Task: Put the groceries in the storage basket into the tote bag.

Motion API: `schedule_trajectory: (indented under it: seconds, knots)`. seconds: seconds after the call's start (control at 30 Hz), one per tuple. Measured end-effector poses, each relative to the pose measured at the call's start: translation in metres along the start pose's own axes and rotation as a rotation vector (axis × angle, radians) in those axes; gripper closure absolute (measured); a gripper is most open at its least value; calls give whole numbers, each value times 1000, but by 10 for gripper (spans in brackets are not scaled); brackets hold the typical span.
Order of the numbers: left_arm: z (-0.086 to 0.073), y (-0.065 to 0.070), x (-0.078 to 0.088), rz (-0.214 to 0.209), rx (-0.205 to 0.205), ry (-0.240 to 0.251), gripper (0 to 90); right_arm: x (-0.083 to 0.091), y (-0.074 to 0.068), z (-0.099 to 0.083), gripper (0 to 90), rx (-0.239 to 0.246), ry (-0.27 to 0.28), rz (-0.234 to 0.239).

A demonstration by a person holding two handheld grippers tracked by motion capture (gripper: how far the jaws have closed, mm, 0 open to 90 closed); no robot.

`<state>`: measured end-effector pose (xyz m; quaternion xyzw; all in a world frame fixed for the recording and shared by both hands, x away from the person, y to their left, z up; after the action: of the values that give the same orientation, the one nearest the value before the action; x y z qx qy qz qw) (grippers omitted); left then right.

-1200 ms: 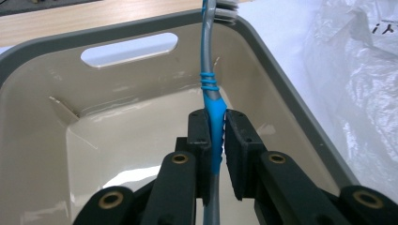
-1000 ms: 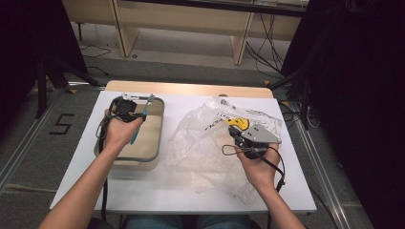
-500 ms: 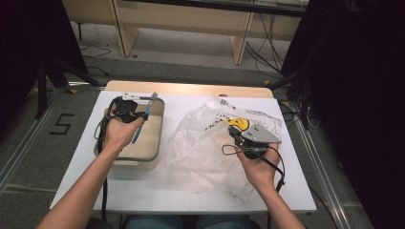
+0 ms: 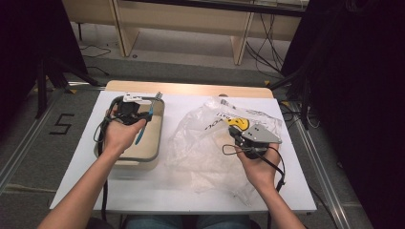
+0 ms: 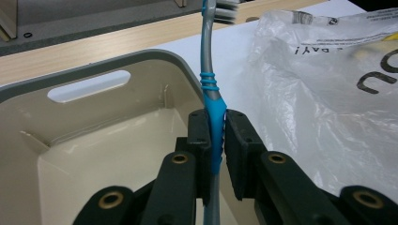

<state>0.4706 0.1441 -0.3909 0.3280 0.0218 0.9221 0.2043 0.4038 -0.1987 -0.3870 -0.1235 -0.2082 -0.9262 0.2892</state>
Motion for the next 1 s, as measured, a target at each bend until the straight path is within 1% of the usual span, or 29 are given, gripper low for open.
schedule_trajectory:
  seconds: [0.1,0.2,0.3,0.33,0.43,0.57,0.83,1.0]
  knots:
    - [0,3,2,-4,-12,3,804,0,0,0,900,-2,0,0]
    - [-1,6,3,-10,-15,9,804,0,0,0,900,-2,0,1]
    - [-1,8,5,-14,-31,6,804,0,0,0,900,-3,-1,0]
    - [-1,9,6,-16,-27,11,804,0,0,0,900,-3,-2,0]
    - [-2,11,8,-20,-34,16,804,0,-1,0,900,-4,-1,3]
    - [-2,14,12,-32,-45,18,804,-1,-1,0,900,-3,-2,1]
    - [-2,22,20,-52,-65,39,804,-1,-1,0,900,-3,0,2]
    - [-5,29,22,-70,-82,35,804,-1,-1,0,900,-4,-2,2]
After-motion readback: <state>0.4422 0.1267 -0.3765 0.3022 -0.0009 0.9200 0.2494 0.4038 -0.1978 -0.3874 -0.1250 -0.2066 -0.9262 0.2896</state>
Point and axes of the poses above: each handheld gripper's, and its own axes: x roughly backward along the jaws, z roughly out of its top, y roughly to its right, the point moved 3 cm from there along -x, roughly forward along the jaws, and after that the axes turned 6 degrees about x, right-handed, at the moved point
